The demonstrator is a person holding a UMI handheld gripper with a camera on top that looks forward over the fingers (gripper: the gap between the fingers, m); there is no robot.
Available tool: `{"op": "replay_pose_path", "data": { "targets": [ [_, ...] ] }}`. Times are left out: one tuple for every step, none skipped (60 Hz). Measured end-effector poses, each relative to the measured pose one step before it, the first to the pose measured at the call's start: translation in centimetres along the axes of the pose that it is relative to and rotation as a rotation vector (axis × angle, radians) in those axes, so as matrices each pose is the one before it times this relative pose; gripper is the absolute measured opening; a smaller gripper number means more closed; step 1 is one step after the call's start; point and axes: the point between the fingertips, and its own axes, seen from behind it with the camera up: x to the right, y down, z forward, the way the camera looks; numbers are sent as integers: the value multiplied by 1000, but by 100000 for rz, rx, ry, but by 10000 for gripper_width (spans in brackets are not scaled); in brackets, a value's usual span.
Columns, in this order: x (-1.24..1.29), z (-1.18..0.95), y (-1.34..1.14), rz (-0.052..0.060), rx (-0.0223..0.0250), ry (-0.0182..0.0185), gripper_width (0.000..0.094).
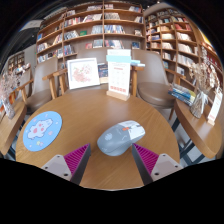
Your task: Arrange mouse
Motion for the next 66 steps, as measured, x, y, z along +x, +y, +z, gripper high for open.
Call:
{"op": "replay_pose_path", "data": {
  "targets": [
    [37, 194, -186, -116, 160, 224, 850],
    [39, 230, -119, 12, -138, 174, 853],
    [90, 181, -139, 23, -63, 394, 853],
    [-8, 221, -132, -95, -88, 84, 856],
    [16, 198, -172, -130, 6, 56, 855],
    [-12, 264, -235, -44, 46, -94, 854],
    [12, 197, -123, 38, -56, 2, 854],
    [36, 189, -157, 35, 6, -57, 854],
    [20, 207, -157, -30, -39, -16, 855],
    [4, 228, -159, -112, -76, 35, 854],
    [-8, 198, -170, -117, -9, 51, 855],
    [-31, 223, -171, -24, -19, -19, 852],
    [25, 158, -163, 0, 24, -117, 852],
    [8, 262, -189, -54, 98, -102, 852],
    [-2, 251, -182, -145, 74, -123, 851],
    [-1, 181, -188, -187, -22, -112, 856],
    [17, 238, -188, -221, 57, -114, 855],
    [14, 224, -198, -186, 35, -140, 854],
    [12, 262, -201, -126, 47, -160, 855],
    [-5, 226, -189, -77, 33, -183, 855],
    [-26, 220, -180, -62, 33, -191, 856],
    [-98, 165, -178, -180, -34, -159, 856],
    [-56, 253, -181, -140, -27, -166, 857],
    [-27, 210, -173, -176, -25, -192, 852],
    [-45, 220, -160, -122, -10, -154, 850],
    [-43, 216, -186, -74, 17, -130, 850],
    [-37, 232, -170, -87, -5, -110, 850],
    [-51, 238, -171, -111, -12, -132, 853],
    [-52, 168, -181, -106, -53, -215, 853],
    [-81, 238, -144, -100, 19, -170, 853],
    [-84, 244, -149, -115, 54, -188, 852],
    [-80, 214, -156, -152, 71, -209, 851],
    [-83, 197, -147, -121, 31, -165, 851],
    [-81, 163, -133, -130, 58, -105, 849],
    [-74, 172, -123, -137, 89, -88, 850],
    [-84, 132, -107, -133, 83, -137, 849],
    [-76, 137, -132, -169, 111, -160, 846],
    [-67, 124, -113, -105, 124, -163, 846],
    [-69, 84, -166, -69, 119, -160, 843],
    [-69, 101, -97, 20, 218, -120, 842],
    [-16, 83, -94, -34, 239, -68, 841],
    [-53, 67, -59, -181, 161, -18, 839],
    [-27, 77, -73, -185, 255, 56, 837],
    [-16, 75, -65, -52, 226, 108, 834],
    [13, 57, -40, 167, 189, 123, 829],
    [-15, 121, -93, 264, 256, 95, 817],
    [47, 71, -42, 200, 281, 258, 799],
    [73, 75, -47, 0, 275, 434, 775],
    [55, 59, -33, -97, 289, 333, 743],
    [-7, 55, -37, -150, 221, 111, 709],
    [-30, 62, -30, -218, 130, -3, 607],
    [25, 61, -64, -442, 206, 231, 505],
    [-165, 34, -76, -152, 210, -439, 473],
    [-28, -18, 48, 221, -344, 277, 472],
    [53, -47, 18, -204, -314, 669, 465],
    [59, -34, 7, -265, -412, 775, 457],
    [43, -42, 26, -319, -664, 727, 451],
    [22, -70, 1, -426, -638, 764, 444],
    [128, -119, -54, -292, -392, 538, 435],
    [13, -157, -65, 90, -350, 809, 428],
    [-41, -286, -130, 413, -138, 583, 425],
    [-133, -337, -363, 833, 661, 156, 422],
    [-231, -425, -470, 1067, 1149, -247, 422],
    [-317, -468, -544, 1013, 1327, -469, 423],
    [-396, -502, -526, 771, 1263, -613, 423],
    [-400, -534, -484, 386, 960, -592, 422]
  ]
}}
